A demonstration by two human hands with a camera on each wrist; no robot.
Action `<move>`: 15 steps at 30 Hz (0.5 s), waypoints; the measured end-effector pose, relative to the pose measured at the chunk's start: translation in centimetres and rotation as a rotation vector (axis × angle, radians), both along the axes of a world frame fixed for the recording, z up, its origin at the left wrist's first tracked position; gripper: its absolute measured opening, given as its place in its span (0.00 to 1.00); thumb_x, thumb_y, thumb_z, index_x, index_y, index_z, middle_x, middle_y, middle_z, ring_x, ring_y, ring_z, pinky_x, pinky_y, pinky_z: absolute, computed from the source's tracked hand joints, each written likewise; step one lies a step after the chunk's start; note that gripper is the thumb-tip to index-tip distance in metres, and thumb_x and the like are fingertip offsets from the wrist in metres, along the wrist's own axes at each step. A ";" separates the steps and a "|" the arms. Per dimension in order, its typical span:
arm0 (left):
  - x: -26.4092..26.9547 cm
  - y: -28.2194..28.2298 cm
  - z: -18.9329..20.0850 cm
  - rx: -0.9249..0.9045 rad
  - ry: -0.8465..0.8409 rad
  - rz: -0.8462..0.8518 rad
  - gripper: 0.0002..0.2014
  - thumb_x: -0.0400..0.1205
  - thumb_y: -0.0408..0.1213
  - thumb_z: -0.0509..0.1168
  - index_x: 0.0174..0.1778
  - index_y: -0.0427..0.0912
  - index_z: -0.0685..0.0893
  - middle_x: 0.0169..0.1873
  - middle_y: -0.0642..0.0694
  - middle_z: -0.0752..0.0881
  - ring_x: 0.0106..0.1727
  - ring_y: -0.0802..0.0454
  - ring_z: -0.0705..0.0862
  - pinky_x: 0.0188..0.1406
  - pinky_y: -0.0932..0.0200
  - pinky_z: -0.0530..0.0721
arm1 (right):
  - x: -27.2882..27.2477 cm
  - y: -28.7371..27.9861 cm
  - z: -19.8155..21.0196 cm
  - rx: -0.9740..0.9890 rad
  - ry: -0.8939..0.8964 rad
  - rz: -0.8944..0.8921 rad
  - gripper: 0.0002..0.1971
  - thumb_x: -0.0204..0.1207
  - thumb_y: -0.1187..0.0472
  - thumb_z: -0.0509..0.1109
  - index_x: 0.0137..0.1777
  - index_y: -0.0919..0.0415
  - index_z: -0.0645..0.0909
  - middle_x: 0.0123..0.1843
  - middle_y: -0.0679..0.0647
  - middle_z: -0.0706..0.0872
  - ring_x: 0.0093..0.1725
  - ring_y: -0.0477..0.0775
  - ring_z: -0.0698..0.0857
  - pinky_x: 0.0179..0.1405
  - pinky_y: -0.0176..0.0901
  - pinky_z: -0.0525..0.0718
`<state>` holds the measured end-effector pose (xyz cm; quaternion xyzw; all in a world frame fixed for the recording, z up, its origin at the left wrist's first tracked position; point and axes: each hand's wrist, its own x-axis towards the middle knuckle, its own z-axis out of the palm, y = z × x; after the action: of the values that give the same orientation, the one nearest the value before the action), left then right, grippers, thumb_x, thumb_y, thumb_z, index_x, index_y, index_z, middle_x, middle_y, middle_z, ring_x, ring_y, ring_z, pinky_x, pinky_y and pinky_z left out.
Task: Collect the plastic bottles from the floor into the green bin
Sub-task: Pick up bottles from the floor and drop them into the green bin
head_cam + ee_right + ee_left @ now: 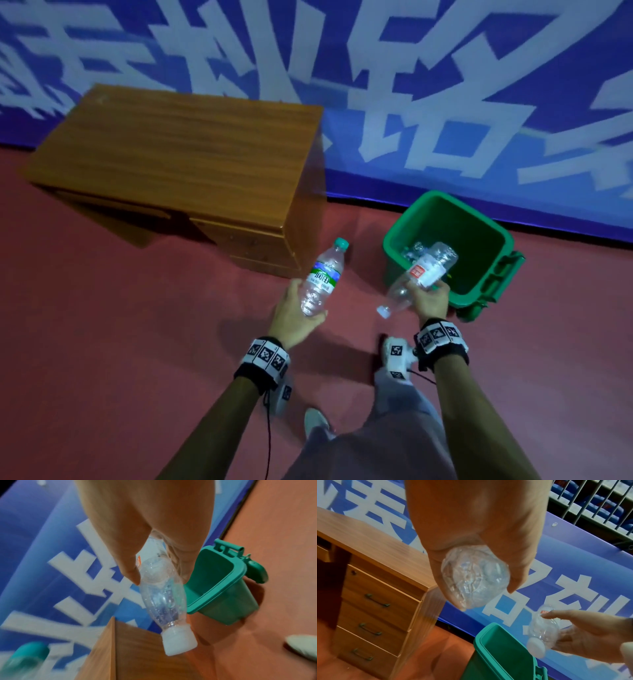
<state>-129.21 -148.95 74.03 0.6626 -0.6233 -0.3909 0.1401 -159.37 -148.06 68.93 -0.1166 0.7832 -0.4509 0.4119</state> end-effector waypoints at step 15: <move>-25.5 -13.3 1.4 0.118 0.058 -0.100 0.27 0.72 0.49 0.80 0.57 0.48 0.72 0.46 0.54 0.89 0.44 0.57 0.89 0.43 0.59 0.84 | -23.3 -13.0 1.7 0.097 -0.260 -0.269 0.41 0.75 0.49 0.79 0.82 0.68 0.66 0.69 0.64 0.80 0.65 0.69 0.84 0.69 0.68 0.82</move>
<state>-154.69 -162.26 75.47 0.6261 -0.6272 -0.4525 0.0993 -182.64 -161.03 70.67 0.0684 0.7528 -0.4747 0.4509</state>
